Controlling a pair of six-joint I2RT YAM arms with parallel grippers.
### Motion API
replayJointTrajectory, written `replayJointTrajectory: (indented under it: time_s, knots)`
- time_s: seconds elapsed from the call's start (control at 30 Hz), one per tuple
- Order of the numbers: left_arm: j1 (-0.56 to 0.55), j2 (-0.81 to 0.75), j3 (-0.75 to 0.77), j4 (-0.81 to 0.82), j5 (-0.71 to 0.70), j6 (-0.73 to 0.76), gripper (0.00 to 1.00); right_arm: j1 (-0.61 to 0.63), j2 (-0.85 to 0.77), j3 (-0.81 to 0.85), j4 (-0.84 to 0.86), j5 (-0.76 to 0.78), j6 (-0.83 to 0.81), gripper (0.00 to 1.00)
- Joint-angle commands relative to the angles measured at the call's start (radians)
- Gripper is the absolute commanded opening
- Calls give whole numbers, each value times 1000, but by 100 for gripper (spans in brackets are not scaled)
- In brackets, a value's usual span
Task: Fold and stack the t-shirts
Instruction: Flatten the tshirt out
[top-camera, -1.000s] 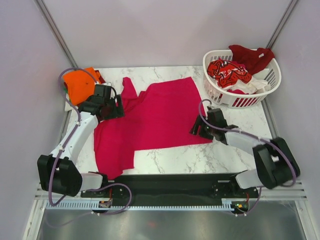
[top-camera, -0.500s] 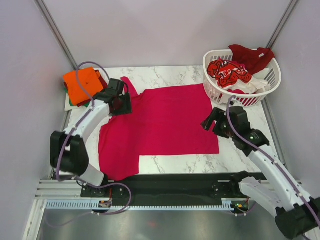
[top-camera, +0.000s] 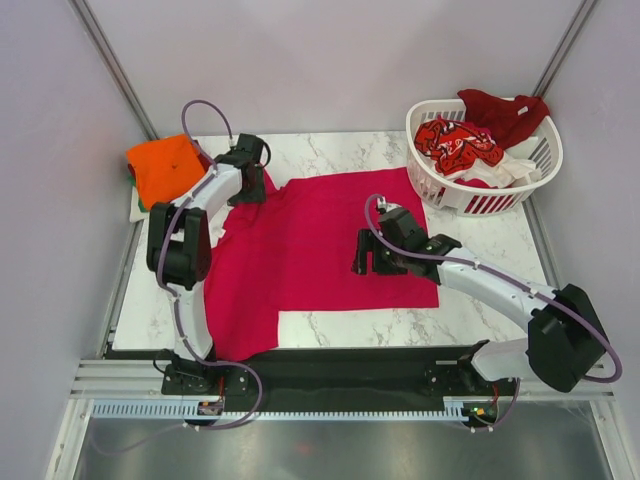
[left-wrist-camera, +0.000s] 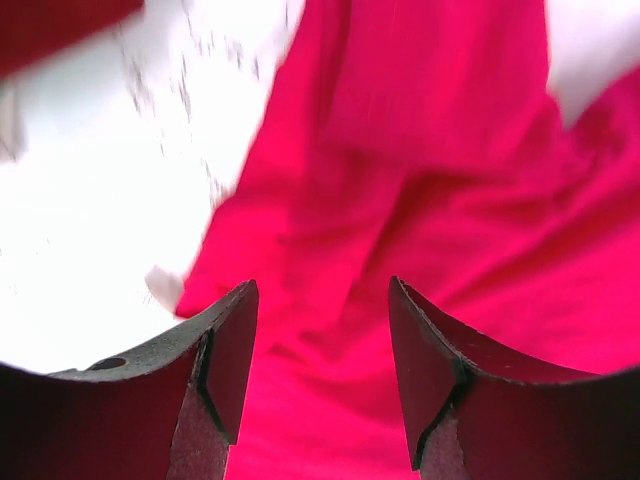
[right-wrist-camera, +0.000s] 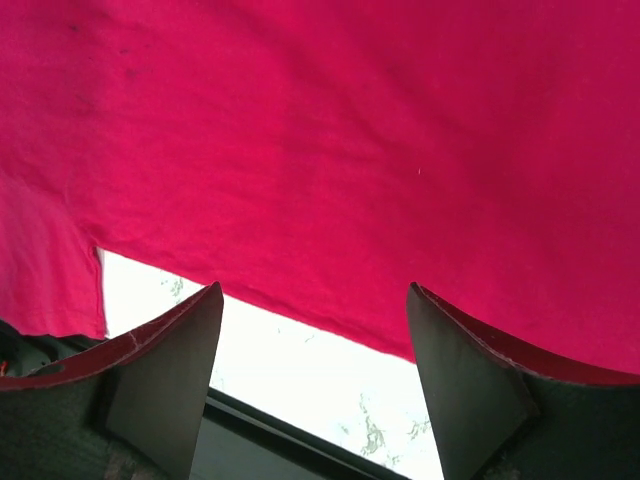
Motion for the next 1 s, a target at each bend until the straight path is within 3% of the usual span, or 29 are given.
replayJointTrajectory:
  time_s: [0.0,0.2,0.53,0.97]
  knots:
    - [6,55,144,19,-64,64,62,-2,28,22,59,17,-53,83]
    - [38,152,282,-4,15,28,57,-1,77,-20,85,14,-70,83]
    - [96,233,297,-12,194,-90,58,-1,110,-49,110,4,-87,83]
    - [107,274,337,25,213,-125,40,-1,116,-87,121,2,-93,83]
